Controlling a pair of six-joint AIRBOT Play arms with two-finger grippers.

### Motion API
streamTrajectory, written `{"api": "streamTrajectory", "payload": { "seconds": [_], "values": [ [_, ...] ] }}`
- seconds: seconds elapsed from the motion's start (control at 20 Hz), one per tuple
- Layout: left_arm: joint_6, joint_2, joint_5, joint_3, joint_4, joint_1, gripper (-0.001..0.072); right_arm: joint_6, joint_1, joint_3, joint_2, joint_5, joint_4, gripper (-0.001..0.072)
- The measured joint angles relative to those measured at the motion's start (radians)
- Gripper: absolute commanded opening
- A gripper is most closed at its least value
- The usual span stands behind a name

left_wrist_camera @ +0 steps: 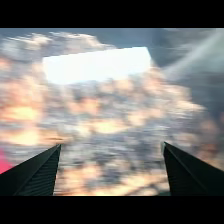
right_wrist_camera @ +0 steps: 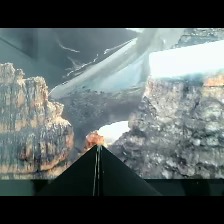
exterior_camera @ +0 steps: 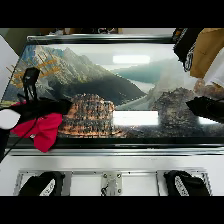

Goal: Fold the clothes and pants, and hang the long-sleeved shirts on hangers.

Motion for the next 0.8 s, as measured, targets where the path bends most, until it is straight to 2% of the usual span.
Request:
{"api": "streamTrajectory", "payload": {
  "seconds": [0.2,0.3,0.5,0.65,0.7,0.75,0.8],
  "values": [
    [-0.089,-0.217,-0.047,0.067,0.377,0.009,0.0698,0.000,0.000,0.000,0.000,0.000,0.000,0.0019],
    [-0.149,-0.321,-0.070,0.079,0.466,0.039,0.0699,0.000,0.000,0.000,0.000,0.000,0.000,0.0018],
    [-0.237,-0.491,-0.091,0.088,0.470,0.130,0.0699,0.000,0.000,0.000,0.000,0.000,0.000,0.0019],
    [-0.260,-0.575,-0.097,0.090,0.417,0.178,0.0680,0.000,0.000,0.000,0.000,0.000,0.000,0.0018],
    [-0.263,-0.594,-0.099,0.090,0.401,0.187,0.0549,0.000,0.000,0.000,0.000,0.000,0.000,0.0019],
    [-0.269,-0.607,-0.100,0.090,0.386,0.192,0.0306,0.000,0.000,0.000,0.000,0.000,0.000,0.0019],
    [-0.269,-0.616,-0.100,0.090,0.370,0.194,0.0018,0.000,0.000,0.000,0.000,0.000,0.000,0.0018]
  ]
}}
